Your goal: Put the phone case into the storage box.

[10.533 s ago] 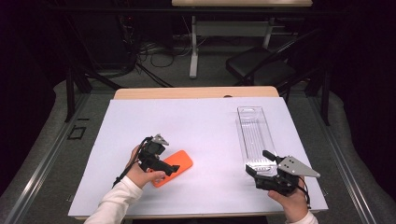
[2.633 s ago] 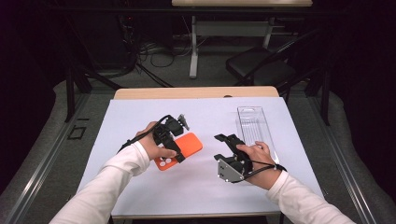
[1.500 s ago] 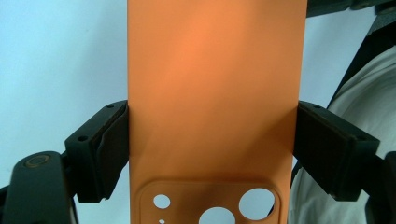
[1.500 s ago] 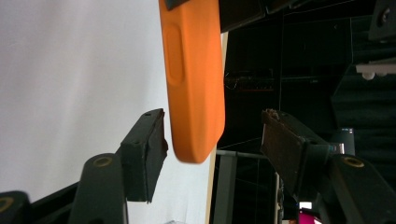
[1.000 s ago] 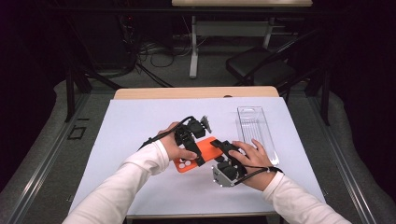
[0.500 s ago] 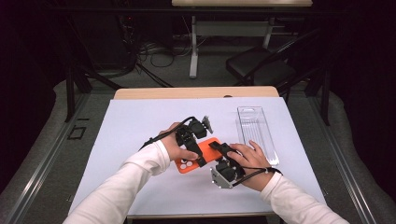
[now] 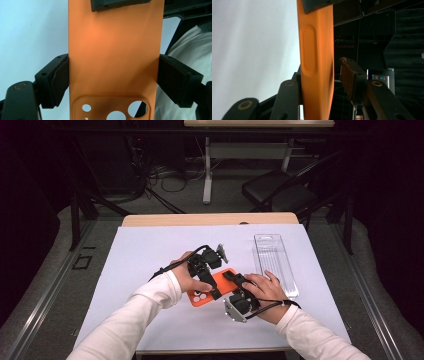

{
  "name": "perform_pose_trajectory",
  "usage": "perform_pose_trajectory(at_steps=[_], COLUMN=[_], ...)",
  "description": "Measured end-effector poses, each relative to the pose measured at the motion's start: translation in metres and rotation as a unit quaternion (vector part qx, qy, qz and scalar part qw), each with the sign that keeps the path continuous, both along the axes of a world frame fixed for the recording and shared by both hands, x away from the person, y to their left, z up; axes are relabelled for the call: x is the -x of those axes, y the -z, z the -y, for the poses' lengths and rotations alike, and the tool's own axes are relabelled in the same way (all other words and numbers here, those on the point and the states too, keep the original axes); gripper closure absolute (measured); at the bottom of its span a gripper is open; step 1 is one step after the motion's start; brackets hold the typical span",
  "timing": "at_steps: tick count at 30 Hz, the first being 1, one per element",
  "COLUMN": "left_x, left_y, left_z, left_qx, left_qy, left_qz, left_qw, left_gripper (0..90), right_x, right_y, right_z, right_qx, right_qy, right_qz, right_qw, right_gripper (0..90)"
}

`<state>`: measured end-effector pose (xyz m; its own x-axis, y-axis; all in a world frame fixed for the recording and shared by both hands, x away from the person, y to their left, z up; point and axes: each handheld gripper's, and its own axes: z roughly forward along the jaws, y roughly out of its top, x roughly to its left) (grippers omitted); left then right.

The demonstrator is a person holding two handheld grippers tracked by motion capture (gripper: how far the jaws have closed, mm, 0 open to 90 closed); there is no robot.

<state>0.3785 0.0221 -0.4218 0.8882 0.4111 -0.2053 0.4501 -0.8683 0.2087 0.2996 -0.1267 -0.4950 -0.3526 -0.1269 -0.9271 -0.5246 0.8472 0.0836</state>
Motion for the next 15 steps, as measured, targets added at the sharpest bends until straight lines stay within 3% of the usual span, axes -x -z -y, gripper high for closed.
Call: perform_pose_trajectory(at_steps=[15], left_x=[-0.0015], left_y=[0.0005], left_z=[-0.0008], left_qx=[0.010], left_qy=[-0.008], left_qz=[-0.011], left_qw=[0.9999], left_gripper=[16.1], right_x=[-0.0019], right_y=[0.0018], right_z=[-0.0003], right_qx=[0.002], right_qy=[0.006], right_qz=[0.014], right_qw=[0.9999], right_gripper=[66.4])
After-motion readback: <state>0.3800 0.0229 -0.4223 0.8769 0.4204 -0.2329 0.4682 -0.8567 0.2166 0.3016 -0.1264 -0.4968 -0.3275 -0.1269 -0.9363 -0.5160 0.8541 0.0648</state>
